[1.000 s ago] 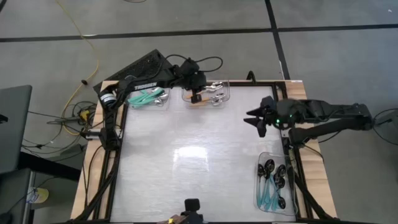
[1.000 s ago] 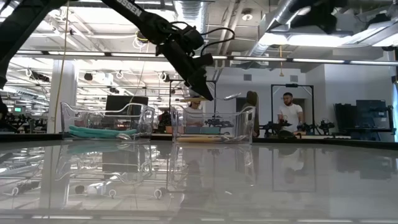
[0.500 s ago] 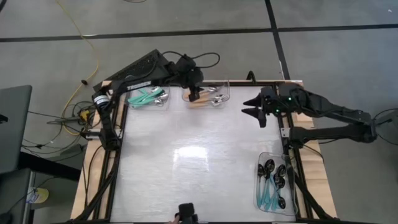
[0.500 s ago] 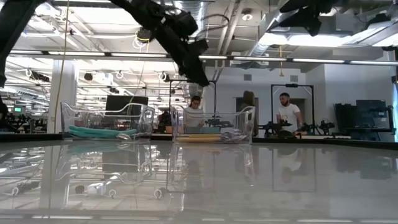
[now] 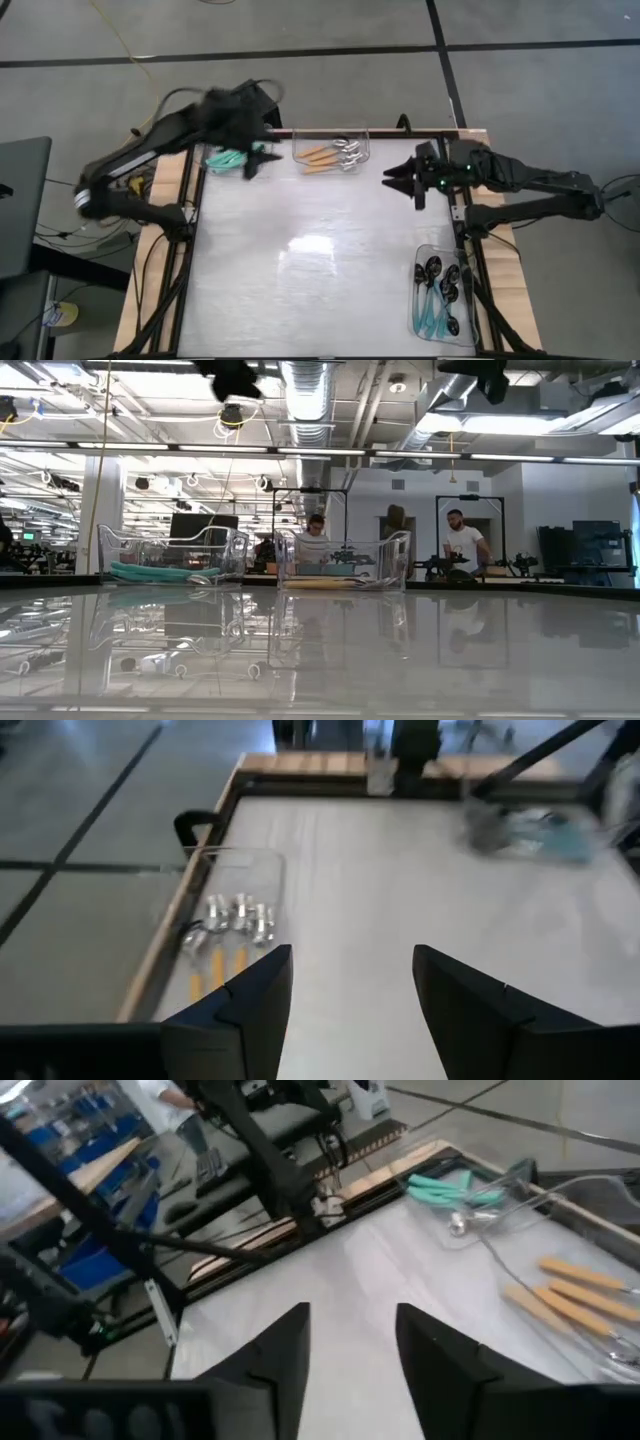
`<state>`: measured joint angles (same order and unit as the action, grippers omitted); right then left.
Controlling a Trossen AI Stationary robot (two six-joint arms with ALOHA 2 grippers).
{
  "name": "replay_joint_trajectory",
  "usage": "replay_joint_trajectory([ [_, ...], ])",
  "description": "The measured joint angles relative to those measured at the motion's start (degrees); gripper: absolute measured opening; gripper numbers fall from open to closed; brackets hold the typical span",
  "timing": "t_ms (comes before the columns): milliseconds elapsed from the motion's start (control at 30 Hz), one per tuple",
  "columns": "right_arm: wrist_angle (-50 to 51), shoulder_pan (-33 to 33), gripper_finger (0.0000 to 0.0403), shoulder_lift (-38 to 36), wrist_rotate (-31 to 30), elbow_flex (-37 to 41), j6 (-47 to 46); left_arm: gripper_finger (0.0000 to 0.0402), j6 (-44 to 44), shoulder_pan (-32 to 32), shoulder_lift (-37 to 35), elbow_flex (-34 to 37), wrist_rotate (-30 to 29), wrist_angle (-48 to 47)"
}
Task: Sort silverware by color (type)
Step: Return to Home Position
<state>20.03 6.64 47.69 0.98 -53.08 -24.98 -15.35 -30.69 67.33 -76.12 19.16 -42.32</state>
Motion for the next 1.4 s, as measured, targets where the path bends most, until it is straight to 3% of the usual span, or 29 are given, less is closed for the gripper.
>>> replay_joint_trajectory([
  [200,-9.83,-5.14,0.0095,-1.37,-2.72,5.83,3.16,0.0175,8.67,2.36,-21.38,21.29,2.18,11.53],
  [367,-23.45,-3.37,0.0016,-8.75,-7.12,19.65,2.99,0.0158,19.0,2.55,-37.5,36.98,2.65,22.64],
  [533,-41.79,2.68,0.002,-13.47,0.07,34.65,-5.01,0.0115,28.45,2.55,-50.95,49.46,2.21,31.15],
  [667,-44.34,6.53,0.0015,-16.43,2.77,40.37,-5.9,0.006,33.2,2.53,-58.42,54.82,-0.09,32.97],
  [800,-44.63,9.49,0.0014,-21.18,6.05,43.56,-4.74,0.0008,34.52,2.53,-63.61,56.26,-0.41,29.63],
  [1033,-46.88,15.37,0.0014,-28.9,8.96,52.59,-8.44,0.0,38.13,2.53,-66.9,61.2,-1.38,30.14],
  [1167,-44.55,16.04,0.0014,-29.45,13.07,52.52,-7.87,0.0,40.73,2.57,-67.11,65.79,0.36,35.58],
  [1400,-42.88,17.2,0.0014,-29.39,14.23,52.52,-3.95,0.0,43.43,2.63,-67.05,74.76,-0.17,48.35],
])
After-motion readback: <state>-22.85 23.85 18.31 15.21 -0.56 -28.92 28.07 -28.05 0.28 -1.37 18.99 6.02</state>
